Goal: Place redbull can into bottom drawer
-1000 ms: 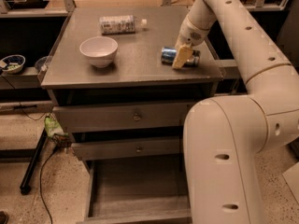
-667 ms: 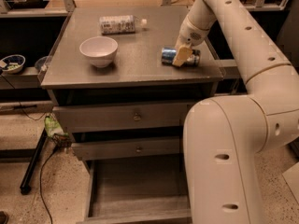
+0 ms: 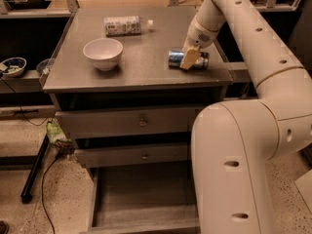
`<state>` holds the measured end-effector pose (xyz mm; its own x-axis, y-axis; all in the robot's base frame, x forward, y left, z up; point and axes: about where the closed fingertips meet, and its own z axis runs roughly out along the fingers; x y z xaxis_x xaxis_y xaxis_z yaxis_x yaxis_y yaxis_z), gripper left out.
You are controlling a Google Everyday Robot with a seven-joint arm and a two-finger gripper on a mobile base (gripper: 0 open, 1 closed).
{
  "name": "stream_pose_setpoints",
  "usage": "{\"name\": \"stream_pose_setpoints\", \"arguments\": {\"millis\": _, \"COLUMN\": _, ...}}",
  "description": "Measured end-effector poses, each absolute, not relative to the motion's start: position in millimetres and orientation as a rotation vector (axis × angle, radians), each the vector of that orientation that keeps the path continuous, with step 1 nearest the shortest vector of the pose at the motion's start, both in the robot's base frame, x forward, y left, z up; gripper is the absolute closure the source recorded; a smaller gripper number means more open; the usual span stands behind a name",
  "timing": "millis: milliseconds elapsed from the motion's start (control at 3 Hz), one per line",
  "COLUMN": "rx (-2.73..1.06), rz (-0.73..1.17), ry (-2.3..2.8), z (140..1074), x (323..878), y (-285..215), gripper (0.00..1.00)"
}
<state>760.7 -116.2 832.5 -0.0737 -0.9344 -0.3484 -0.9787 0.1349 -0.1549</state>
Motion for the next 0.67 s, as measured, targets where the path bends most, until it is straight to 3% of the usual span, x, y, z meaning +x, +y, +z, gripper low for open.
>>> {"name": "stream_pose_setpoints", "arguments": {"millis": 667, "rx": -1.802, "rz": 0.151, "ry": 2.041, "z": 857, "x": 759, "y": -120, "gripper": 1.00}}
